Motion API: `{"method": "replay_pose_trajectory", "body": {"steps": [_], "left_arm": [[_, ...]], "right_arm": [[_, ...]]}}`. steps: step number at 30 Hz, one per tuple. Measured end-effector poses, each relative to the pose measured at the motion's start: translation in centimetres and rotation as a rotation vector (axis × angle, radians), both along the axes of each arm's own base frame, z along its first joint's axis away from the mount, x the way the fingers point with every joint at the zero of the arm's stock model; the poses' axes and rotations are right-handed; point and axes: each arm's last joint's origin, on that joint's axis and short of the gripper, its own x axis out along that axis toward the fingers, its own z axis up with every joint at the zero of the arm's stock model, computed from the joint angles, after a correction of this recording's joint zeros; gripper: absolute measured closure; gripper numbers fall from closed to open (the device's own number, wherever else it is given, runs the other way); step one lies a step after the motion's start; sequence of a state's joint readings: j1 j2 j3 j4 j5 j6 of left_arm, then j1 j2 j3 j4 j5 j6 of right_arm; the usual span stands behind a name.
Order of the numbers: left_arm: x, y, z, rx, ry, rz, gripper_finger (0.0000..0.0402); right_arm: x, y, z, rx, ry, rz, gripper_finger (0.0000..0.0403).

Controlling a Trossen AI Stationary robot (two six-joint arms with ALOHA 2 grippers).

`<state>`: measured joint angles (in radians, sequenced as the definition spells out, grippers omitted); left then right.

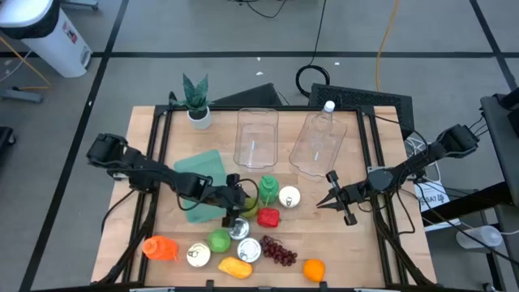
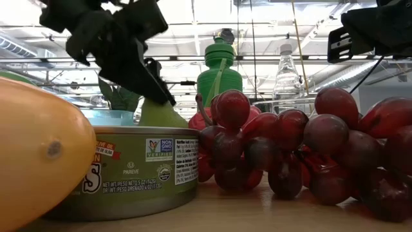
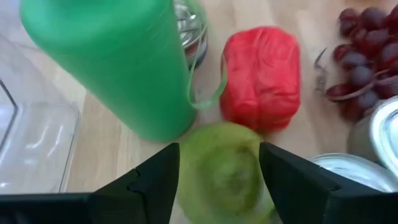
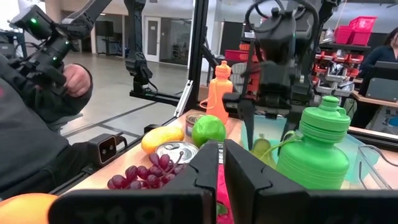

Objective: Pick & Place Food Item
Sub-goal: Put the pear into the left transparent bin

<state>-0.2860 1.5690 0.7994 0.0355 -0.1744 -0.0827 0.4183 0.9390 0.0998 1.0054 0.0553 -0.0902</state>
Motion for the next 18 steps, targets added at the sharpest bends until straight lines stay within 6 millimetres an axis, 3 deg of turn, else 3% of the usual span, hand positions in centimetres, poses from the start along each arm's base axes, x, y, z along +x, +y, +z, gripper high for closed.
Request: {"method": "replay_pose_trajectory", "body": {"steps": [8, 18], "left_arm": [[0.17, -0.01, 0.16, -0.031, -0.011, -0.039, 0.0208], [0.0, -0.04, 0.76, -0.048, -0.022, -0.056, 0.0211]], "right_arm": [[0.0, 0.0, -0.01, 0.0, 0.001, 0.0, 0.0385], [0.0, 0.0, -0.01, 0.0, 0.001, 0.0, 0.0385]]}}
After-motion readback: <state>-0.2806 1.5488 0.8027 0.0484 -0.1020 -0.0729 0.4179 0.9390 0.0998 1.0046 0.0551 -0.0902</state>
